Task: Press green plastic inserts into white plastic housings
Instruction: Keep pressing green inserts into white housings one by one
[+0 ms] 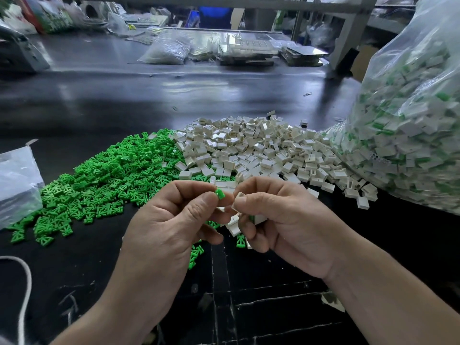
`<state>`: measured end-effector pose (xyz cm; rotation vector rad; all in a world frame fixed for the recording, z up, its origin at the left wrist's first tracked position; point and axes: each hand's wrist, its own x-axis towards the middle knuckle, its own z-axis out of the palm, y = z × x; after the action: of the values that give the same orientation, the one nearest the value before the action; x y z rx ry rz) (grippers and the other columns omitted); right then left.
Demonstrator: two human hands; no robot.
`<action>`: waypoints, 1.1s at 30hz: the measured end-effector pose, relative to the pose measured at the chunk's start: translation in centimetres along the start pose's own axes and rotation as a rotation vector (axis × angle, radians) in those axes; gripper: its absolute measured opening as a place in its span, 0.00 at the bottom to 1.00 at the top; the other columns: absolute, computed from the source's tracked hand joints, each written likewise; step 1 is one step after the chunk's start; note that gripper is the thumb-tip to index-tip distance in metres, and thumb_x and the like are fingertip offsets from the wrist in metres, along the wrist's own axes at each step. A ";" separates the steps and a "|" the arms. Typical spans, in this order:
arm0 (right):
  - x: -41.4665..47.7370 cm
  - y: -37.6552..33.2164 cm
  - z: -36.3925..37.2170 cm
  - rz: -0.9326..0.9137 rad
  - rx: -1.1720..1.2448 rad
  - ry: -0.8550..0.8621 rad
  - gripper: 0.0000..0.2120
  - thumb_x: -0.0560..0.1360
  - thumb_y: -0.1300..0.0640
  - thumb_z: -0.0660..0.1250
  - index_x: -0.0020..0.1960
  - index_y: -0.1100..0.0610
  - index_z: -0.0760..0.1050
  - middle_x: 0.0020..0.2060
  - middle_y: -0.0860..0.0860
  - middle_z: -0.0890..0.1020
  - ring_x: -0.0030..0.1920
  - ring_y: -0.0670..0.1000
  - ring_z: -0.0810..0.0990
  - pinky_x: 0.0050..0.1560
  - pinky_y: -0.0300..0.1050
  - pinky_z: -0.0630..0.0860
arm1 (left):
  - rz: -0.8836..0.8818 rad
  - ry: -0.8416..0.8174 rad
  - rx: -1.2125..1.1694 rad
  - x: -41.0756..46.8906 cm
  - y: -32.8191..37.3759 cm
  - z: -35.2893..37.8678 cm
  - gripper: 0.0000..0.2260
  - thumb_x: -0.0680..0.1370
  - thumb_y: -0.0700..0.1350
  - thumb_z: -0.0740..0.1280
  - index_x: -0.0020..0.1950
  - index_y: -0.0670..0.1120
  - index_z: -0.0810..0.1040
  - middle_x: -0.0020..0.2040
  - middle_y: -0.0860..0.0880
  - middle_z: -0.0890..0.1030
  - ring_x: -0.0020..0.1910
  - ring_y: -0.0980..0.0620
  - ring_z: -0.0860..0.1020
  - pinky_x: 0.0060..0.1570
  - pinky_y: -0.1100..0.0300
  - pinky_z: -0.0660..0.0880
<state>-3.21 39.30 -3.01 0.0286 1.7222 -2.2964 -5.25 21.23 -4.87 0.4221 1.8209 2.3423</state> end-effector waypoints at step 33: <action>-0.4 0.1 0.2 -0.041 -0.109 -0.072 0.07 0.74 0.51 0.71 0.42 0.54 0.81 0.32 0.52 0.77 0.23 0.46 0.70 0.19 0.35 0.64 | -0.165 -0.111 -0.154 -0.2 0.8 0.4 0.12 0.73 0.50 0.71 0.53 0.45 0.83 0.35 0.43 0.80 0.31 0.50 0.79 0.27 0.60 0.75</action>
<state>-2.73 39.13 -2.98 -0.1111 1.8245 -2.1992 -4.85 21.37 -4.04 0.3592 1.5513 2.2776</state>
